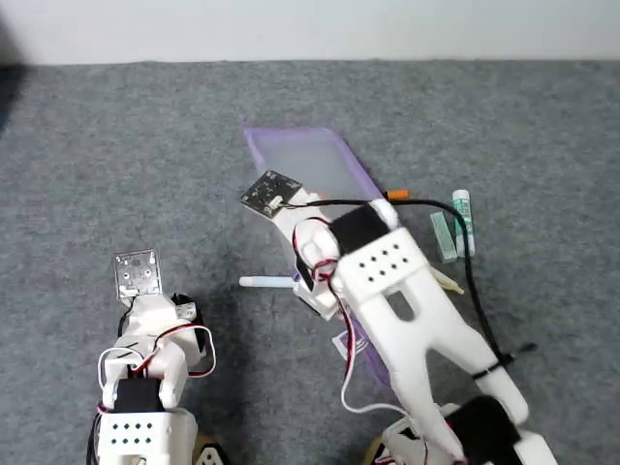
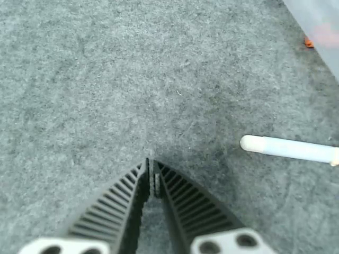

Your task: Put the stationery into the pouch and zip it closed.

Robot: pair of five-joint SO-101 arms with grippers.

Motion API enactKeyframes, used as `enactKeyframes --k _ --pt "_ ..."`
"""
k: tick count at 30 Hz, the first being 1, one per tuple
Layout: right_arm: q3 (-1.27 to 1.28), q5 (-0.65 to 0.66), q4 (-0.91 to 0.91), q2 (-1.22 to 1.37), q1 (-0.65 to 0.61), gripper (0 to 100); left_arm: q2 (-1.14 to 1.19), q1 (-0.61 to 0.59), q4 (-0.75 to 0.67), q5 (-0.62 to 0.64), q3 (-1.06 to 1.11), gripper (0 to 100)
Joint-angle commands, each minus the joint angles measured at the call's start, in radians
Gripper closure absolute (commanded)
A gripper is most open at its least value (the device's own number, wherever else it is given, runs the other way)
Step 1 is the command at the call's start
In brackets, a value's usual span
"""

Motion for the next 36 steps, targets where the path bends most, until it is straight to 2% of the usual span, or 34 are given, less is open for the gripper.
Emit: enactKeyframes --k 1,8,17,21,24,27,30,34,36 --pt "-0.025 -0.009 0.018 -0.094 0.002 98.9 -0.012 -0.003 -0.021 -0.005 -0.015 99" --pt "-0.049 0.000 0.077 -0.171 0.007 99.0 -0.012 0.003 -0.021 -0.005 -0.015 99" --pt "-0.054 0.000 0.045 -0.189 0.005 99.0 -0.012 0.023 -0.023 -0.009 -0.022 98" --pt "-0.057 0.000 0.021 -0.189 0.004 99.0 -0.012 0.058 0.008 -0.032 -0.148 98" --pt "-0.057 0.000 -0.013 -0.189 0.004 99.0 -0.012 0.155 0.075 -0.077 -0.323 98" --pt "-0.057 0.000 -0.028 -0.189 0.004 99.0 -0.006 0.284 0.132 -0.020 -0.475 98" --pt "-0.057 0.000 -0.033 -0.189 0.004 99.0 -0.005 0.376 0.172 0.054 -0.550 92" --pt "-0.057 0.000 -0.033 -0.194 0.004 99.0 -0.003 0.440 0.236 0.149 -0.555 75" --pt "-0.057 0.000 -0.033 -0.199 0.004 99.0 -0.003 0.465 0.258 0.160 -0.550 73"
